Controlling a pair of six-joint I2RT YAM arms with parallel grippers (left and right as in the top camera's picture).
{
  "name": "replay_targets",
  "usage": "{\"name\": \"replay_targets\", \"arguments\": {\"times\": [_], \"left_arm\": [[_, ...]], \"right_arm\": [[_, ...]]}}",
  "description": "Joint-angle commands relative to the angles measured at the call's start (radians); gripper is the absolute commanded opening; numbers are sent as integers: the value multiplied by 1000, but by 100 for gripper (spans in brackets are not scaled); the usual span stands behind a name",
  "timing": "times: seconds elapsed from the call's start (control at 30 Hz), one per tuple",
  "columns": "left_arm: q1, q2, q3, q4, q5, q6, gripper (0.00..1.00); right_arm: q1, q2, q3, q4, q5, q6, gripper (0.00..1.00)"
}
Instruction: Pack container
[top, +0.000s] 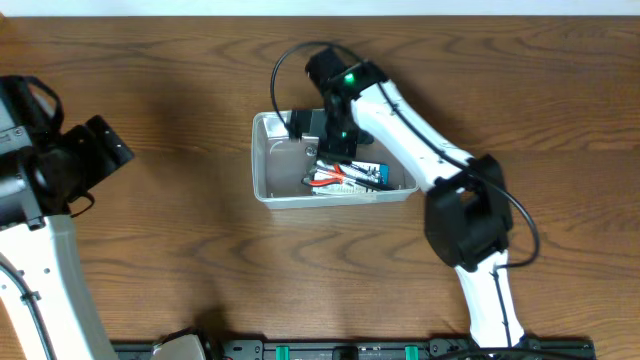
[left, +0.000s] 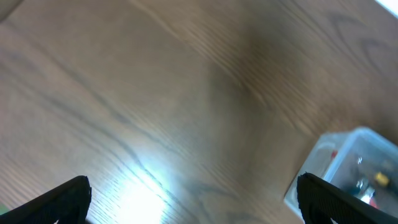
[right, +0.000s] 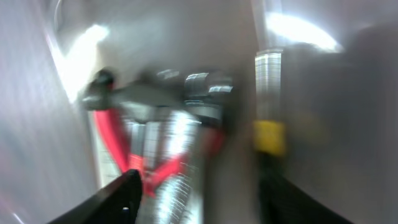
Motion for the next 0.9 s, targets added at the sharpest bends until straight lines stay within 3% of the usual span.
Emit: {"name": "replay_targets", "arguments": {"times": [0.0,0.03,0.2,0.5,0.7,0.87], "left_arm": [[-97,0,11,5,-2,136,98],[-146,2,11,5,-12,176,98],[-264,14,11,32,-92,249,98],[-354,102,11,280,-87,301,98],[-355,129,11,250,-89,272,98],[-381,13,-18,233,-91,240,98]], "right_arm": [[-88,-199,92,66,57,190,85],[-124,-231,93,109,62,276,99],[-322,-291,93,206,43,680,99],[-587,-299,93,234,62,702,99],[-684,-332,93,85,148,778,99],[-689,-438,56,13,208,776,99]]}}
